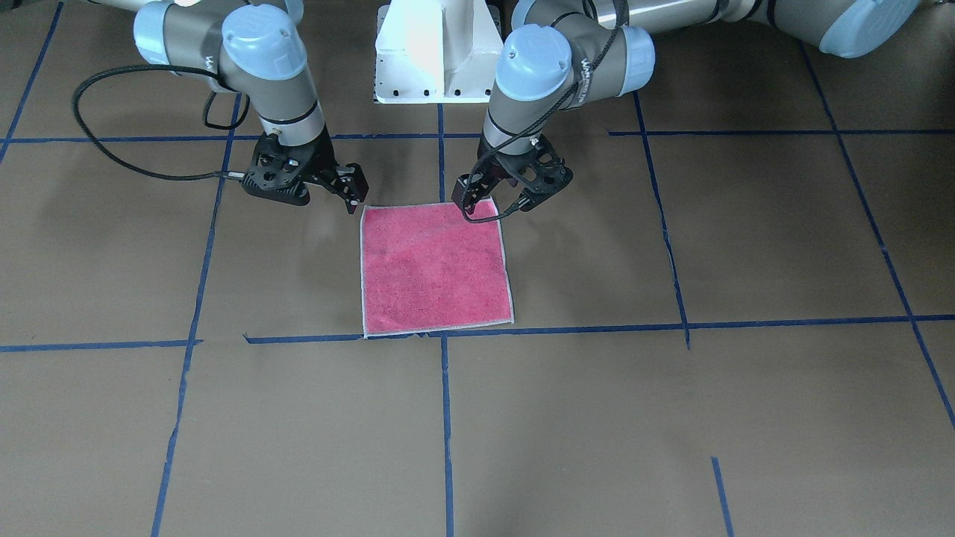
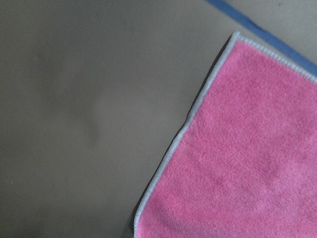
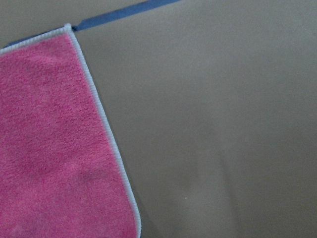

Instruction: Fold towel twice with both arms

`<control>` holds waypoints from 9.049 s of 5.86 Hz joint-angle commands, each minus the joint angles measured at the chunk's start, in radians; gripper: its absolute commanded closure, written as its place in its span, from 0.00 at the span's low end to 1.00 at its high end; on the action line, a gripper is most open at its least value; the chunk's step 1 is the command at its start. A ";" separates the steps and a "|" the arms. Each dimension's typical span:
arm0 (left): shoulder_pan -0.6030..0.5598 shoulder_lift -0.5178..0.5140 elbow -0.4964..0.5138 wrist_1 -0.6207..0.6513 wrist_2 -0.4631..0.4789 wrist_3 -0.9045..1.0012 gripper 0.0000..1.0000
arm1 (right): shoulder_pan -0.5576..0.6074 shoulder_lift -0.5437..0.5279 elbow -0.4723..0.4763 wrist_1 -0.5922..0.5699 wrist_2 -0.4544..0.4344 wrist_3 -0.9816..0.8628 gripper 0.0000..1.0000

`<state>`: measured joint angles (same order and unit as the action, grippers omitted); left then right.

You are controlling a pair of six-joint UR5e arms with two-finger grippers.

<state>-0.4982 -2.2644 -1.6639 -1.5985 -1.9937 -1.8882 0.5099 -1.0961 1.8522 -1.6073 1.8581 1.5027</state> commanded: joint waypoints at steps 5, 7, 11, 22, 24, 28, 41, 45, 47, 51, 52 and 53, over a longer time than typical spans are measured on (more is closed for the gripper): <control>0.049 0.014 0.050 -0.001 0.059 -0.040 0.00 | -0.044 0.087 -0.192 0.131 -0.027 0.045 0.00; 0.055 0.017 0.068 -0.015 0.088 -0.035 0.00 | -0.034 0.088 -0.191 0.132 -0.024 0.045 0.00; 0.056 0.016 0.062 -0.015 0.089 -0.023 0.13 | -0.025 0.090 -0.189 0.130 -0.020 0.045 0.00; 0.066 0.016 0.067 -0.018 0.089 -0.023 0.73 | -0.022 0.094 -0.188 0.132 -0.020 0.045 0.00; 0.066 0.016 0.066 -0.018 0.089 -0.023 0.95 | -0.022 0.094 -0.186 0.130 -0.020 0.045 0.00; 0.066 0.014 0.064 -0.017 0.089 -0.022 0.96 | -0.036 0.076 -0.197 0.129 -0.020 0.100 0.00; 0.061 0.011 0.064 -0.015 0.090 -0.015 0.96 | -0.048 0.056 -0.174 0.147 0.015 0.156 0.29; 0.061 0.009 0.064 -0.015 0.090 -0.015 0.96 | -0.048 0.058 -0.173 0.147 0.016 0.157 0.82; 0.061 0.008 0.064 -0.015 0.089 -0.014 0.96 | -0.048 0.055 -0.173 0.145 0.021 0.159 0.92; 0.056 0.006 0.061 -0.015 0.085 -0.015 0.96 | -0.033 0.059 -0.174 0.133 0.070 0.157 1.00; 0.037 -0.010 0.061 -0.017 0.081 -0.014 0.97 | -0.009 0.065 -0.174 0.132 0.094 0.159 1.00; 0.024 -0.015 0.061 -0.018 0.081 -0.014 0.98 | 0.008 0.076 -0.174 0.115 0.113 0.157 1.00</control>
<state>-0.4608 -2.2725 -1.6029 -1.6154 -1.9117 -1.9024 0.5008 -1.0292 1.6783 -1.4805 1.9523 1.6605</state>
